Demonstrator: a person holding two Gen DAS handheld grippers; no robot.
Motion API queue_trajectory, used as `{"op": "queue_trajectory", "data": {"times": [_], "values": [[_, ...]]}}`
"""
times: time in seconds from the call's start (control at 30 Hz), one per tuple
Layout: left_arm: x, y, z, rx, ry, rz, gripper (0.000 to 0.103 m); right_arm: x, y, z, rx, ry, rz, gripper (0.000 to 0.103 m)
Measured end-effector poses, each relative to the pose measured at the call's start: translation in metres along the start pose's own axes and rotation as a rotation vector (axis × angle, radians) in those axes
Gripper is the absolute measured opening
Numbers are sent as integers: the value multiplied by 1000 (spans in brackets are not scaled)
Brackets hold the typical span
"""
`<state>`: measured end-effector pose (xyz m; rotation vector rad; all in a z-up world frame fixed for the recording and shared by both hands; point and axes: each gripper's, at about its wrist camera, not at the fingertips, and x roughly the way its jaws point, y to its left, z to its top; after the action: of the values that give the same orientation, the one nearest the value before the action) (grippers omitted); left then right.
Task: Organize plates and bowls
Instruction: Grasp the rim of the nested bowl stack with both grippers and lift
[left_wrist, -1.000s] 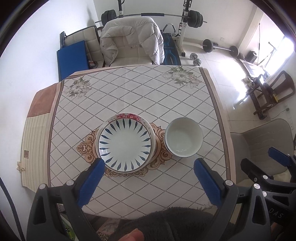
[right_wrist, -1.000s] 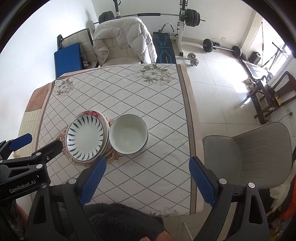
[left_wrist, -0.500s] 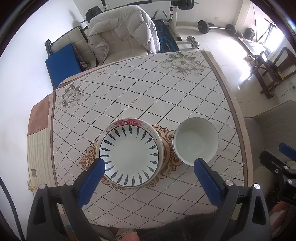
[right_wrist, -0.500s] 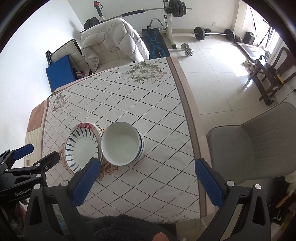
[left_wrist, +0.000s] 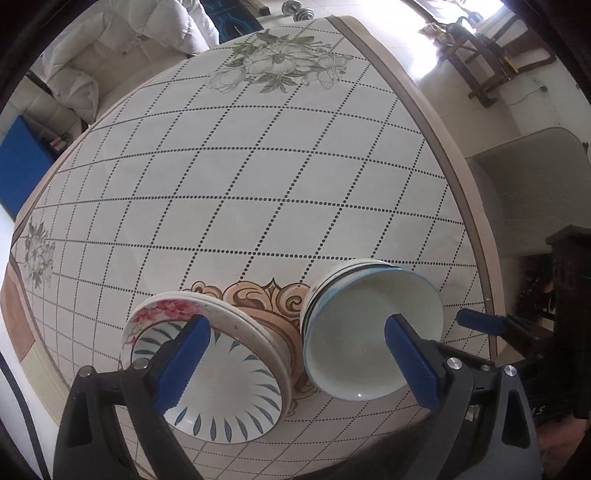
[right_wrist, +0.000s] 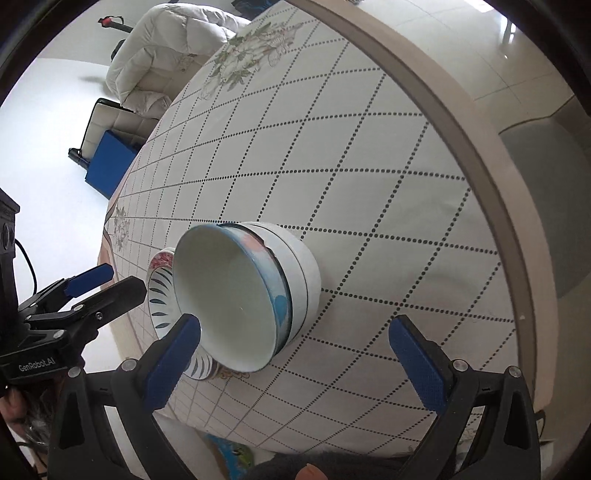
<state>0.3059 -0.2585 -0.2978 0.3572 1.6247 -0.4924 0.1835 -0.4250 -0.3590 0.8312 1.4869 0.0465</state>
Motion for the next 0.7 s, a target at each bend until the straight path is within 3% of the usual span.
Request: {"op": "queue_trajectory", "data": {"times": [0.1, 0.27, 0.33, 0.4, 0.7], "values": [[19, 0, 18, 31, 52, -38, 96, 28, -8, 4, 54, 62, 62, 103], [47, -3, 33, 89, 138, -101, 94, 58, -16, 6, 80, 89, 68, 103], [58, -6, 33, 107, 168, -112, 87, 65, -20, 4, 98, 98, 95, 103], [70, -8, 32, 114, 204, -118, 71, 72, -23, 6, 112, 103, 111, 103], [101, -7, 27, 79, 279, -260, 65, 99, -30, 11, 153, 142, 223, 102]]}}
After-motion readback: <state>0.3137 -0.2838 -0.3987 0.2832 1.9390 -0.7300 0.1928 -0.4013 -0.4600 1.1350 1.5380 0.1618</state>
